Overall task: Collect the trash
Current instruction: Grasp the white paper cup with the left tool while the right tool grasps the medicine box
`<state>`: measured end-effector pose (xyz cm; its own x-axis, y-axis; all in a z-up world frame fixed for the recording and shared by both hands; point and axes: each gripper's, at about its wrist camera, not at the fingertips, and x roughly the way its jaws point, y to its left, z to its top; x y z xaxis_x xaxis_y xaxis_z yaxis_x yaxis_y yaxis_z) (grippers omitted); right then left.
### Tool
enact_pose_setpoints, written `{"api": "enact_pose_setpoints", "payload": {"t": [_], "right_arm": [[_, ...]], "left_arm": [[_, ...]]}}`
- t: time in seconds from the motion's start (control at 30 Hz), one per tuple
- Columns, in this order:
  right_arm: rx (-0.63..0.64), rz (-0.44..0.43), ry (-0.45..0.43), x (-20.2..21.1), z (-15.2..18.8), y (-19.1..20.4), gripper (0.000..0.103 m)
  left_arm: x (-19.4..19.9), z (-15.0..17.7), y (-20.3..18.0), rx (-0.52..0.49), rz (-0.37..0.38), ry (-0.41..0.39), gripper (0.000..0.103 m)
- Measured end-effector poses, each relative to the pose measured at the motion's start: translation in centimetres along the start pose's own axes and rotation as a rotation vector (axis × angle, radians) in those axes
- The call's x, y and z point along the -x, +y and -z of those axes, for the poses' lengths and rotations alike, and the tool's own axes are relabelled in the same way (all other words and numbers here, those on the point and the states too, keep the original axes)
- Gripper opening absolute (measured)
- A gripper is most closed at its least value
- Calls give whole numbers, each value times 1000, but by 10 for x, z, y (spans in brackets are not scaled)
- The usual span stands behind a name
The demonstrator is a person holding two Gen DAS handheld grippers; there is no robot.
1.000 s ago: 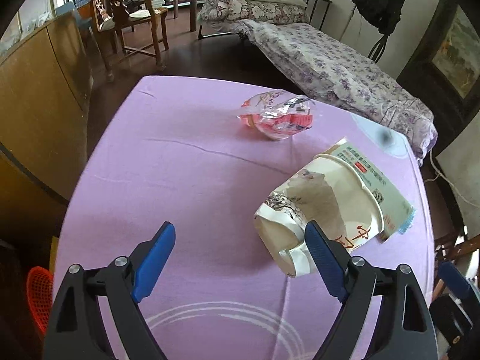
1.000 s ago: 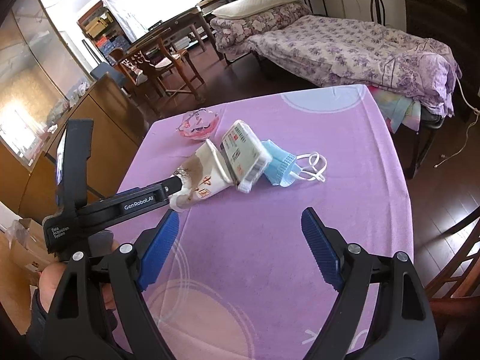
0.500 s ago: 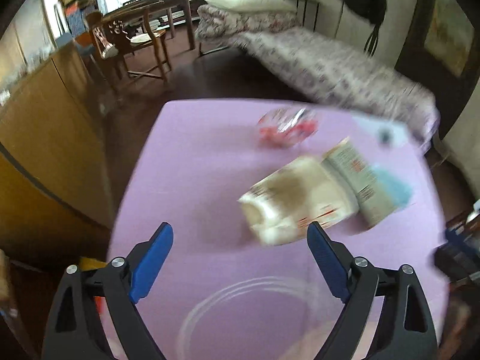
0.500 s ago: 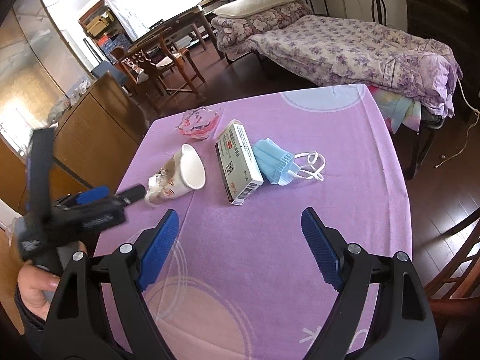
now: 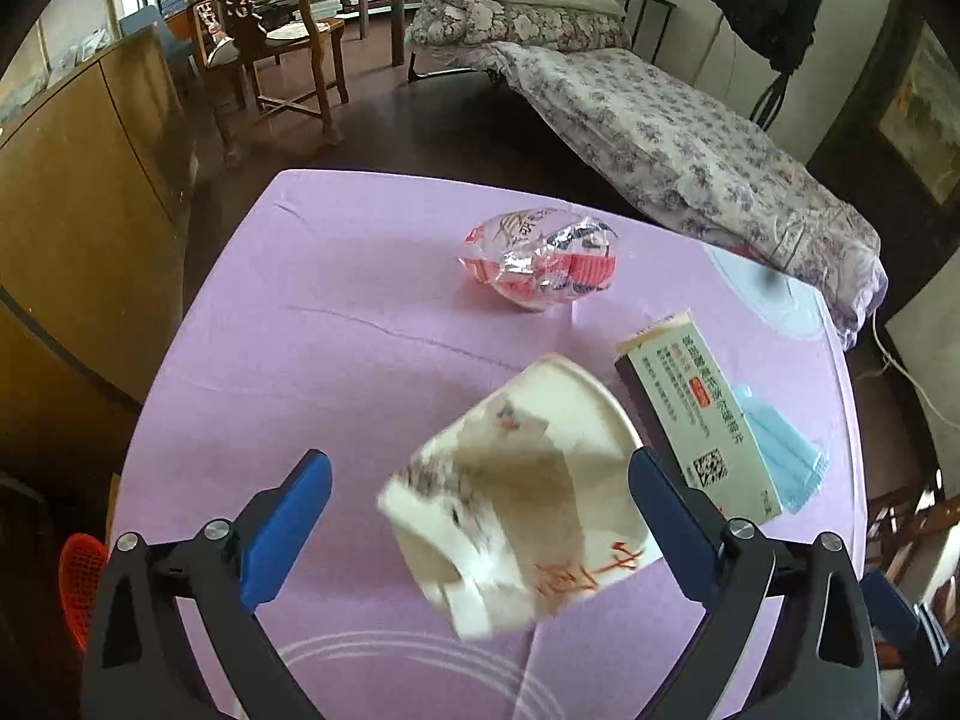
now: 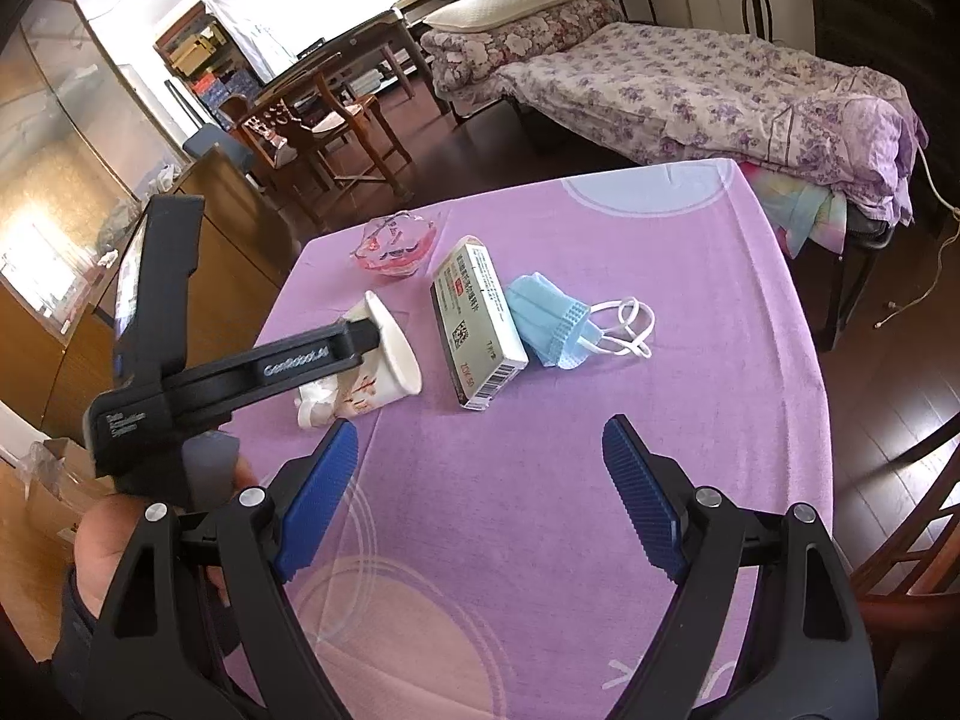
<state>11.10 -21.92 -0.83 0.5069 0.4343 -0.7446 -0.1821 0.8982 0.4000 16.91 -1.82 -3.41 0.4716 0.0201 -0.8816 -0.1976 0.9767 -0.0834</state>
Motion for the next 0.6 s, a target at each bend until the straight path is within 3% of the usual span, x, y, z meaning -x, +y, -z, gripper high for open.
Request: {"api": "enact_pose_setpoints", "payload": {"t": [0.23,0.3,0.4,0.6], "right_arm": [[11,2,8,-2,2,3,81],[7,2,7,-3,1,4,81],[4,5,5,-2,1,3,81],[-5,2,-7,3,0,0,81]], "left_arm": [[-5,4,13,40,62,54,98],[-5,10,19,51,109,112,98],[-11,27,27,57,166,262,97],[13,24,24,18,201,195,97]]}}
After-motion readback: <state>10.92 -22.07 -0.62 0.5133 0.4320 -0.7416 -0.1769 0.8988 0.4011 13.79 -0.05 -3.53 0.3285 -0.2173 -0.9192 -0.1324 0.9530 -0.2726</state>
